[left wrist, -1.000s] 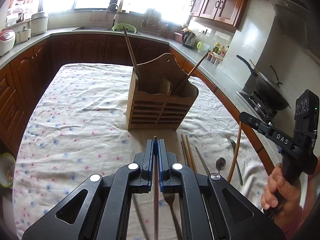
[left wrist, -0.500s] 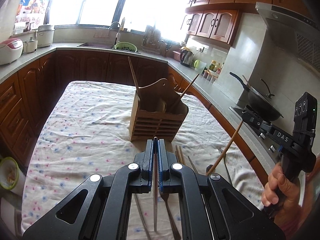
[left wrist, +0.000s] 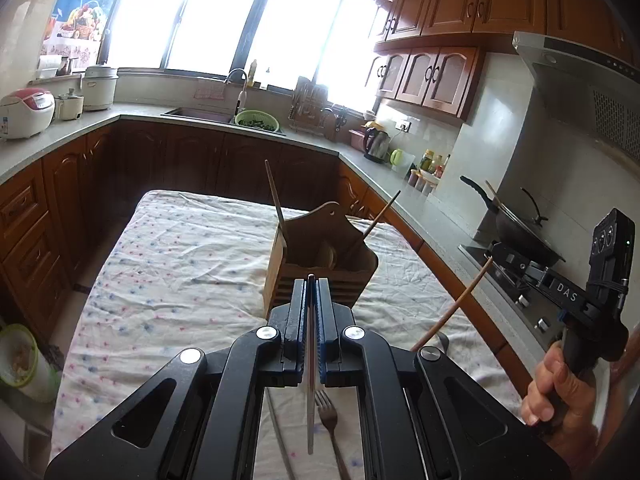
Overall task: Organize utensils
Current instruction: 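Lift both held chopsticks and carry them above the wooden holder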
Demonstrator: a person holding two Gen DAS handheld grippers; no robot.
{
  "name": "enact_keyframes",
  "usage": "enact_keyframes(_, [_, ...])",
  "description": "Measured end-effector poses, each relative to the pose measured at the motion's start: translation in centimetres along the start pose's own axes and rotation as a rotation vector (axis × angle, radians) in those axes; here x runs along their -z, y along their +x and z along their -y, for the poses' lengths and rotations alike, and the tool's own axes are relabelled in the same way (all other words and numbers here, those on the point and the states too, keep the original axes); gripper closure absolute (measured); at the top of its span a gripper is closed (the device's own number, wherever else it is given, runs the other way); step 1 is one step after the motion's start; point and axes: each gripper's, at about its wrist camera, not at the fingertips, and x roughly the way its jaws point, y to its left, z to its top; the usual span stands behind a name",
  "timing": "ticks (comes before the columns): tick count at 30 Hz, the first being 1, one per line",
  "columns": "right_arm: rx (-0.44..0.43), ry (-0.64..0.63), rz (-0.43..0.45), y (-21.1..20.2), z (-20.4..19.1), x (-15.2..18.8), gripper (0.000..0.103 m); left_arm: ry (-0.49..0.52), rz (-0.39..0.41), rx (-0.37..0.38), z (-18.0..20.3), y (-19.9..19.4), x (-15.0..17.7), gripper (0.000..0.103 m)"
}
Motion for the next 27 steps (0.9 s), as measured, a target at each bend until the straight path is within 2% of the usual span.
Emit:
enact_keyframes(8, [-0.007,0.011,0.042,1.1,0.3,-2.0,0.099,-0.01,0.073,-0.016,-0.1,1.1,-3.7,0.1])
enact_keyframes(15, [-0.02,0.034,0.119,2.1,0.7,-5.6,0.099,0.012,0.185,-0.055,0.5,2.4,-8.7,0.1])
enact_keyframes(22, [0.007,0.046,0.203,4.3,1.7,-9.8,0.099,-0.038,0.263,-0.055,-0.1,5.4,-13.4,0.1])
enact_keyframes(27, [0.041,0.057,0.217,6.9,2.8,-10.5,0.099,-0.081,0.304,-0.107,-1.0,8.5,-14.3,0.1])
